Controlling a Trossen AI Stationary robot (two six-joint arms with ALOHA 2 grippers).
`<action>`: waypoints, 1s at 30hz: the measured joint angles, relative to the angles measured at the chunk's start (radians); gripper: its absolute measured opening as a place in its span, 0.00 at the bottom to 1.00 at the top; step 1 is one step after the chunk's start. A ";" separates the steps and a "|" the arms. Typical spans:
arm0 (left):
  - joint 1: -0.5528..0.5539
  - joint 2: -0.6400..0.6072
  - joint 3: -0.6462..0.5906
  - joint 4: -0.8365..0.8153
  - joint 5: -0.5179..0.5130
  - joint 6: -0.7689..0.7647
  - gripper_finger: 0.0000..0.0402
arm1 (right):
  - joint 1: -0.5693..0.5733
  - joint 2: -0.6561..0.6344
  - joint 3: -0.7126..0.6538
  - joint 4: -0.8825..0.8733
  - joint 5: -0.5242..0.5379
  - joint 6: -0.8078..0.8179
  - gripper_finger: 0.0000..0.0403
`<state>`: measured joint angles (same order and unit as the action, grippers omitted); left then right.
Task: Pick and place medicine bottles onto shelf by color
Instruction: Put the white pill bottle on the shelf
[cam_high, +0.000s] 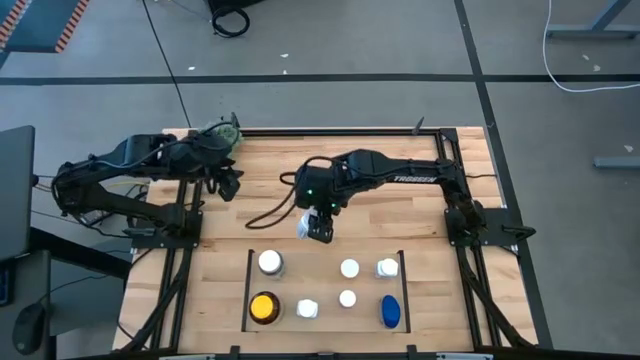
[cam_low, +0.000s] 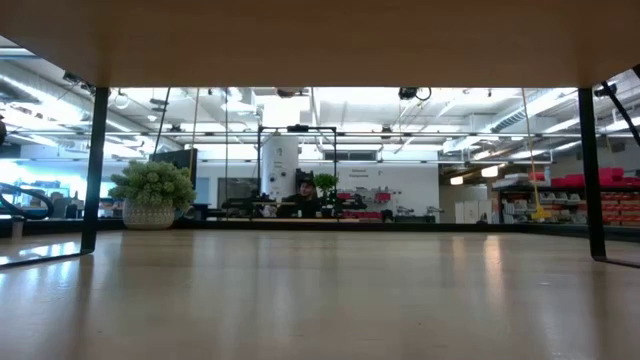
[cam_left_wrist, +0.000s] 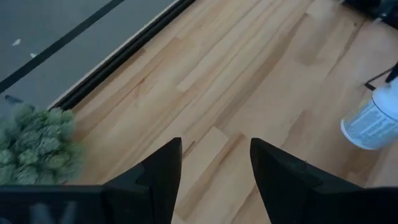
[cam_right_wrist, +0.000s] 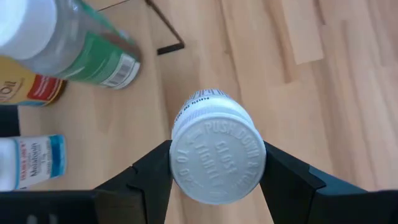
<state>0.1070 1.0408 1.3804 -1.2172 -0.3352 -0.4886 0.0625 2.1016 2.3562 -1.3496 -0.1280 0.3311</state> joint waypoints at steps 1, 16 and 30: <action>0.000 0.005 0.000 0.007 0.002 0.005 0.49 | 0.007 0.000 0.000 -0.002 0.000 0.010 0.53; 0.000 0.019 0.000 0.015 0.019 0.137 0.50 | 0.057 -0.030 0.000 -0.029 -0.012 0.187 0.53; 0.000 0.019 0.000 0.031 0.131 0.276 0.49 | 0.162 -0.044 0.000 -0.002 0.006 0.241 0.53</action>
<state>0.1070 1.0603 1.3804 -1.1862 -0.2039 -0.2126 0.2244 2.0579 2.3562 -1.3521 -0.1216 0.5716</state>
